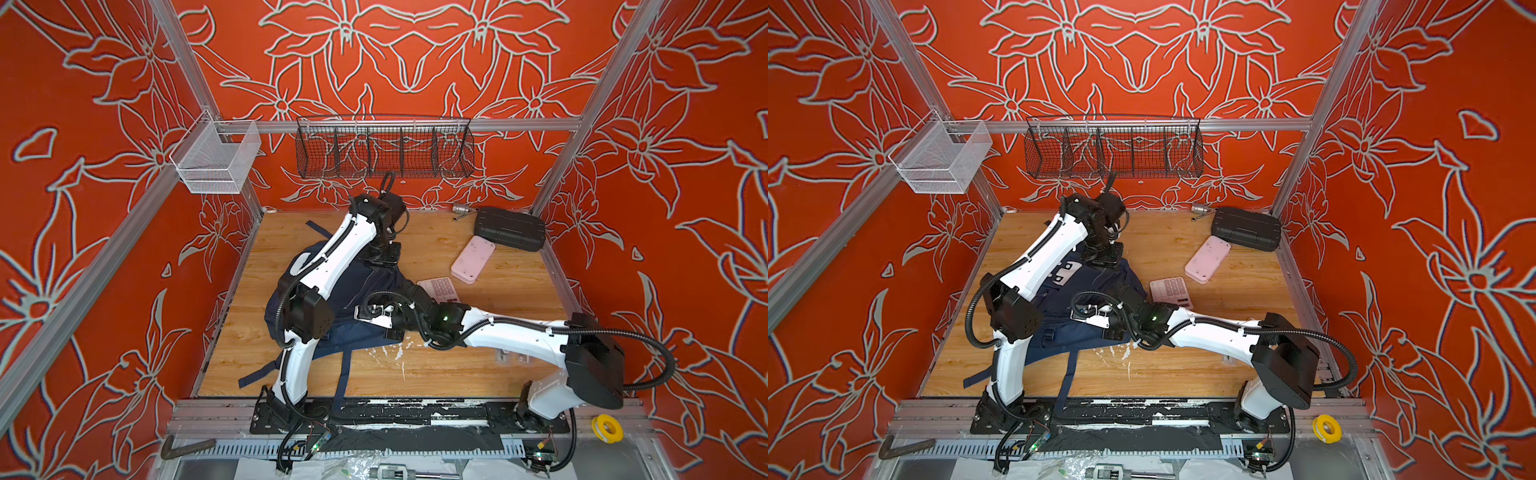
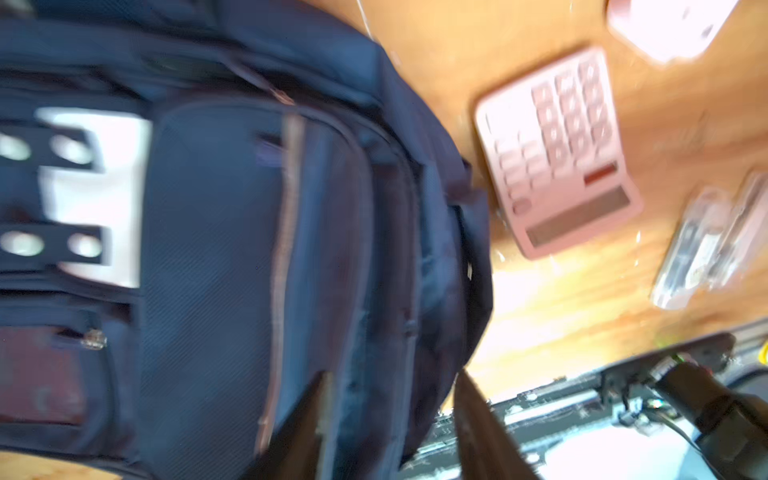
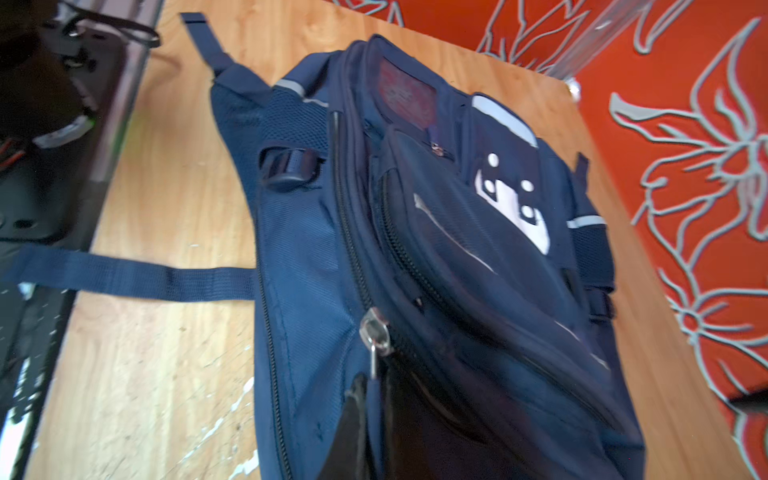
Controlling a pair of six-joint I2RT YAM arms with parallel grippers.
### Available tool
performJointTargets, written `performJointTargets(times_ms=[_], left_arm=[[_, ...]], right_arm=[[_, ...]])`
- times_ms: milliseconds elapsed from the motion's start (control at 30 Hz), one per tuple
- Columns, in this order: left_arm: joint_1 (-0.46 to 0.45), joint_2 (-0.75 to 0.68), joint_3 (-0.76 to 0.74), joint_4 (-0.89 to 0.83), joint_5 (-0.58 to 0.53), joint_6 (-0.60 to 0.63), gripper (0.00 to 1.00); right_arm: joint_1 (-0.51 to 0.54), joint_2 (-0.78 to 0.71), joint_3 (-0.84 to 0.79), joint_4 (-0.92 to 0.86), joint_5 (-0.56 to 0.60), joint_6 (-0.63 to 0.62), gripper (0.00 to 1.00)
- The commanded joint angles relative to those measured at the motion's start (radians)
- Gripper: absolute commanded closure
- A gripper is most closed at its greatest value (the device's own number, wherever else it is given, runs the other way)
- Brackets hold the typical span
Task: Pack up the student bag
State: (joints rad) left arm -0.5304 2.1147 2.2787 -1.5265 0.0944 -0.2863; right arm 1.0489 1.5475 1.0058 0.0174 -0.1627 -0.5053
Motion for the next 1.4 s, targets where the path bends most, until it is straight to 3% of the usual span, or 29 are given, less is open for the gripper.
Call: performJointTargets(times_ms=[0,233,433,900,933,1000,1067,1133,1367], left_arm=[[0.003,0.02,-0.063,-0.015,-0.014,0.073,0.46],[-0.034,0.004,-0.2,-0.056,-0.115,0.146,0.45],[-0.037,-0.056,-0.297,-0.029,-0.094,0.165,0.42],[-0.131,0.119,-0.324,-0.09,-0.238,0.149,0.35],[-0.131,0.128,-0.327,-0.08,-0.249,0.142,0.39],[-0.129,0.146,-0.317,-0.071,-0.243,0.13,0.55],[-0.12,0.157,-0.29,-0.063,-0.206,0.125,0.86],[-0.106,0.159,-0.257,-0.051,-0.155,0.121,1.0],[0.006,0.062,-0.155,0.058,0.092,0.066,1.0]], right_arm=[[0.003,-0.02,-0.033,0.076,-0.054,-0.039,1.0],[-0.025,-0.027,-0.042,0.059,-0.075,-0.021,1.0],[-0.047,-0.04,-0.047,0.038,-0.081,-0.027,1.0],[-0.05,-0.024,0.013,-0.015,-0.057,-0.063,1.0],[-0.05,-0.022,0.02,-0.02,-0.059,-0.064,1.0],[-0.05,-0.02,0.031,-0.033,-0.066,-0.064,1.0],[-0.05,-0.024,0.037,-0.042,-0.076,-0.056,1.0],[-0.05,-0.026,0.041,-0.051,-0.085,-0.037,1.0],[-0.03,0.004,0.107,-0.16,-0.106,0.081,1.0]])
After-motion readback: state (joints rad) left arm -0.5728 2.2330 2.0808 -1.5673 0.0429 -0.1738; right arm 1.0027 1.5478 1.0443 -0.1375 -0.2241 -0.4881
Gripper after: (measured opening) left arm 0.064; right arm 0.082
